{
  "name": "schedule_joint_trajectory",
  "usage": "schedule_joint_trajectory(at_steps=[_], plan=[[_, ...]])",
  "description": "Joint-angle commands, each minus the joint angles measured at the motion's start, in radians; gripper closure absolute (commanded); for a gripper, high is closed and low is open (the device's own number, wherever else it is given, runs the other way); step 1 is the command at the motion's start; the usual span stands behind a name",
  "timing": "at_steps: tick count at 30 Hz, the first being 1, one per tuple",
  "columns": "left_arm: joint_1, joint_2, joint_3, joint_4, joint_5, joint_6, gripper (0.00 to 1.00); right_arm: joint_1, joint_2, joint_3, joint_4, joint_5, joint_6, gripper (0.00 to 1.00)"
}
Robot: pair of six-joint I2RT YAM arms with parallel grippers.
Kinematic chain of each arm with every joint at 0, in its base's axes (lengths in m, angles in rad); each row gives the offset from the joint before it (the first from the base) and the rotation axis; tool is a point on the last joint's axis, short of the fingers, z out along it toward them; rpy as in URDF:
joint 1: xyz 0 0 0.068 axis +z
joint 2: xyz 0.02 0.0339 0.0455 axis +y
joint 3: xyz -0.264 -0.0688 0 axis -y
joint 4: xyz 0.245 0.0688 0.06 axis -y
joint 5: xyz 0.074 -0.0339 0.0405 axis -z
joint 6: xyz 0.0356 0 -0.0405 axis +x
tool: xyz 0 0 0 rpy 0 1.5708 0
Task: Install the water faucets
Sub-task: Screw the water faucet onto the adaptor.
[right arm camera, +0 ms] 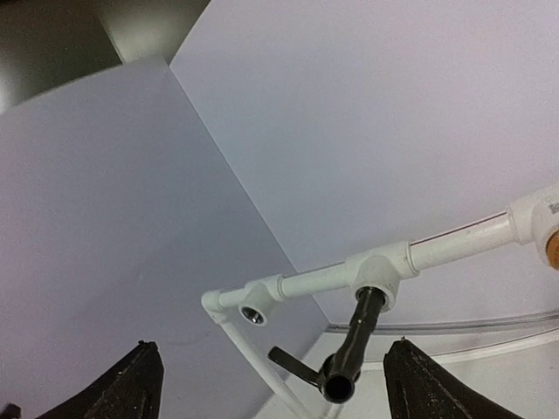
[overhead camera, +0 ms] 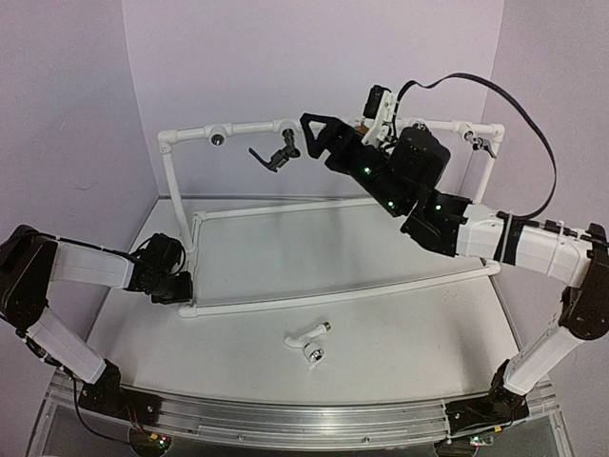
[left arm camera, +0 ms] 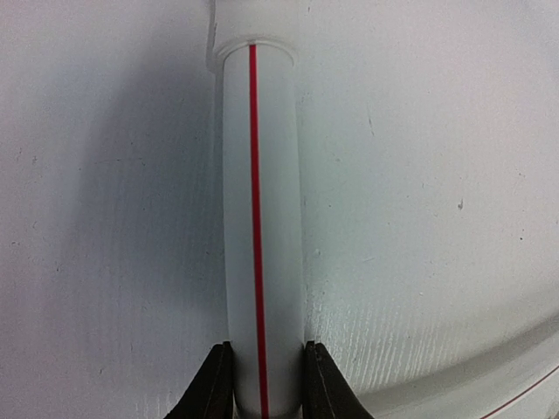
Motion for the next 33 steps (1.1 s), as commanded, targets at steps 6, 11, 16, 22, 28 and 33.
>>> schedule_joint_trajectory(at_steps=[6, 11, 16, 22, 28, 33], plan=[[-0.057, 0.028, 0.017, 0.059, 0.251, 0.026, 1.00, -0.002, 0.000, 0.239, -0.687, 0.065, -0.549, 0.02], [-0.057, 0.022, 0.013, 0.060, 0.249, 0.026, 1.00, 0.039, 0.058, 0.317, -0.762, 0.192, -0.996, 0.02], [-0.057, 0.021, 0.014, 0.061, 0.245, 0.025, 1.00, 0.092, 0.188, 0.317, -0.665, 0.461, -1.619, 0.02], [-0.057, 0.017, 0.012, 0.062, 0.244, 0.025, 1.00, 0.094, 0.291, 0.372, -0.411, 0.527, -1.949, 0.02], [-0.057, 0.007, 0.005, 0.063, 0.242, 0.023, 1.00, 0.093, 0.374, 0.411, -0.216, 0.570, -2.177, 0.02], [-0.057, 0.006, 0.005, 0.063, 0.242, 0.023, 1.00, 0.094, 0.372, 0.435, -0.210, 0.630, -2.194, 0.02]])
